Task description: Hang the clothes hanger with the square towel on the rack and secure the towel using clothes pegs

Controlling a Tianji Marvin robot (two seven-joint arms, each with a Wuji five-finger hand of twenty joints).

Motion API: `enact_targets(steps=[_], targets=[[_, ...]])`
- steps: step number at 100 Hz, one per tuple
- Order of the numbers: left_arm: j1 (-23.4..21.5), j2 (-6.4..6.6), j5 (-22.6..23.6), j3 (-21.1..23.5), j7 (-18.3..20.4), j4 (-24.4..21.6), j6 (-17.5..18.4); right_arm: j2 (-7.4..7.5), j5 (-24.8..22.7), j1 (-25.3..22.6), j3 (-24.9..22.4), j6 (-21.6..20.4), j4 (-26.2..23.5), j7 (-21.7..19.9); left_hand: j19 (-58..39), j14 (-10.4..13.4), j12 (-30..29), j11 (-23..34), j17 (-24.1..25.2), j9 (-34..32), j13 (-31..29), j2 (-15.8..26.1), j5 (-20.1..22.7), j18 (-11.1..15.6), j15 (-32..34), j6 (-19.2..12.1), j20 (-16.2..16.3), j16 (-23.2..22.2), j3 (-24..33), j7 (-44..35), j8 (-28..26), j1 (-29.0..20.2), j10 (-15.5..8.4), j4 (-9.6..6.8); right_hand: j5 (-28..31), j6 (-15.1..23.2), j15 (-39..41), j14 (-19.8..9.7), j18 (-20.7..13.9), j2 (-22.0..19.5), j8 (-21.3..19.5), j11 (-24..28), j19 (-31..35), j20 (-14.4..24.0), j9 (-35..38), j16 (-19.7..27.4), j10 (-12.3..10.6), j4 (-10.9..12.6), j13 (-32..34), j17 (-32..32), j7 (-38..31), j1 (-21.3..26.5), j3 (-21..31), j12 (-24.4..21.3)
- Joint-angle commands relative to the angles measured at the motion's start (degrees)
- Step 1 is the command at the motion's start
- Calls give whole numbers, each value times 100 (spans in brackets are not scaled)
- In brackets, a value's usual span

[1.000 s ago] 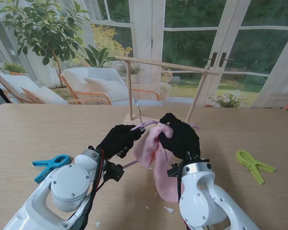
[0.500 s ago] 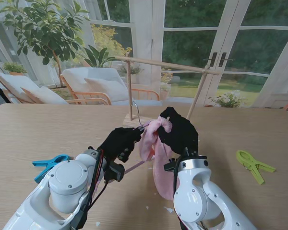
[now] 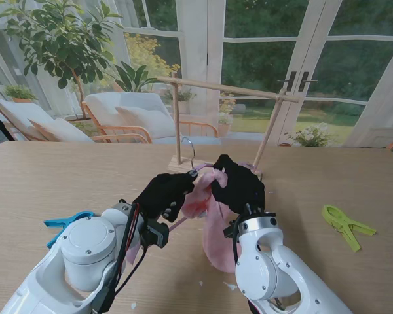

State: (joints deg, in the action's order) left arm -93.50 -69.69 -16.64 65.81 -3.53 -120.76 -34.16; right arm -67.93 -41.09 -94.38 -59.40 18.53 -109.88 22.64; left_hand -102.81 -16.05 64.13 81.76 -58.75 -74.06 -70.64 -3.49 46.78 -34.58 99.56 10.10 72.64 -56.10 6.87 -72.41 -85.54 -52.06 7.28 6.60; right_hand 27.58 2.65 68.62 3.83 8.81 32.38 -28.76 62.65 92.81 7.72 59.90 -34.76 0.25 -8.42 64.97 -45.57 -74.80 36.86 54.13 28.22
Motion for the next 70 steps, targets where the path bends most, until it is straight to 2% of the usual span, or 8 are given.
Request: enact_targets(steps=[1,15,23,33,40,48,54,70], targets=[[-20,-11,-45,-1,126,-98,-8,2,-60,-8,35,2,-4,-176,-1716,36,2,126,-75,-110,-172,399,15,-234,748,283,197,-144,-85,-226,-278,-246,-165,-210,234,175,-85,296,-152,139,139,-73,139,2857,161,17,-209,-166,64,62,313,-201,257,-2],[-22,13,-79,9,207,-118,6,60,-279,35,56,3,4,-311,-1716,30,4,125,-74,-110,-172,409,18,-239,747,281,201,-148,-131,-223,-277,-271,-165,-215,822,853,286,169,-285,286,592,-3,219,2994,57,-212,-408,-137,-141,250,1662,-522,260,450],[-26,28,-84,19,250,-123,27,73,-350,44,61,12,2,-331,-1716,33,4,125,-74,-111,-173,409,20,-241,747,272,202,-150,-156,-223,-277,-288,-165,-219,1291,1314,648,99,-380,348,881,150,401,3104,27,-374,-457,-140,-213,307,2049,-590,231,824],[-27,44,-96,38,300,-122,54,98,-441,38,53,-5,-16,-377,-1716,27,9,130,-73,-109,-172,420,50,-245,749,337,205,-156,-207,-208,-268,-307,-158,-223,1694,1565,1005,42,-471,418,1466,271,635,3214,46,-501,-510,-182,-224,326,2357,-720,164,1152],[-35,50,-110,50,318,-127,69,122,-516,32,43,-26,-33,-440,-1716,10,14,135,-70,-113,-171,421,57,-255,749,342,210,-161,-240,-199,-264,-330,-142,-227,1627,1682,1108,14,-515,460,1691,281,688,3244,10,-535,-508,-197,-263,361,2522,-814,91,1277],[-40,68,-125,66,373,-121,99,161,-625,27,29,-21,-63,-561,-1716,16,20,138,-68,-118,-171,425,79,-265,750,356,217,-169,-293,-193,-259,-358,-141,-235,1599,1523,1154,-18,-550,392,1495,209,688,3280,-59,-556,-527,-88,-341,416,3544,-1226,103,1460],[-49,76,-137,81,399,-124,121,199,-721,16,14,0,-110,-712,-1716,7,22,139,-67,-124,-171,419,79,-268,750,356,219,-173,-313,-193,-259,-373,-139,-238,1495,1247,1186,-61,-603,236,722,211,694,3314,-147,-599,-574,319,-398,446,4698,-1571,56,1529],[-52,99,-165,115,474,-117,175,239,-828,-11,-18,8,-163,-848,-1716,-1,25,138,-65,-124,-170,422,101,-280,751,362,227,-182,-364,-185,-253,-402,-138,-247,775,333,1291,-161,-717,89,851,332,751,3366,-440,-710,-677,167,-554,499,5233,-1855,-1155,1632]])
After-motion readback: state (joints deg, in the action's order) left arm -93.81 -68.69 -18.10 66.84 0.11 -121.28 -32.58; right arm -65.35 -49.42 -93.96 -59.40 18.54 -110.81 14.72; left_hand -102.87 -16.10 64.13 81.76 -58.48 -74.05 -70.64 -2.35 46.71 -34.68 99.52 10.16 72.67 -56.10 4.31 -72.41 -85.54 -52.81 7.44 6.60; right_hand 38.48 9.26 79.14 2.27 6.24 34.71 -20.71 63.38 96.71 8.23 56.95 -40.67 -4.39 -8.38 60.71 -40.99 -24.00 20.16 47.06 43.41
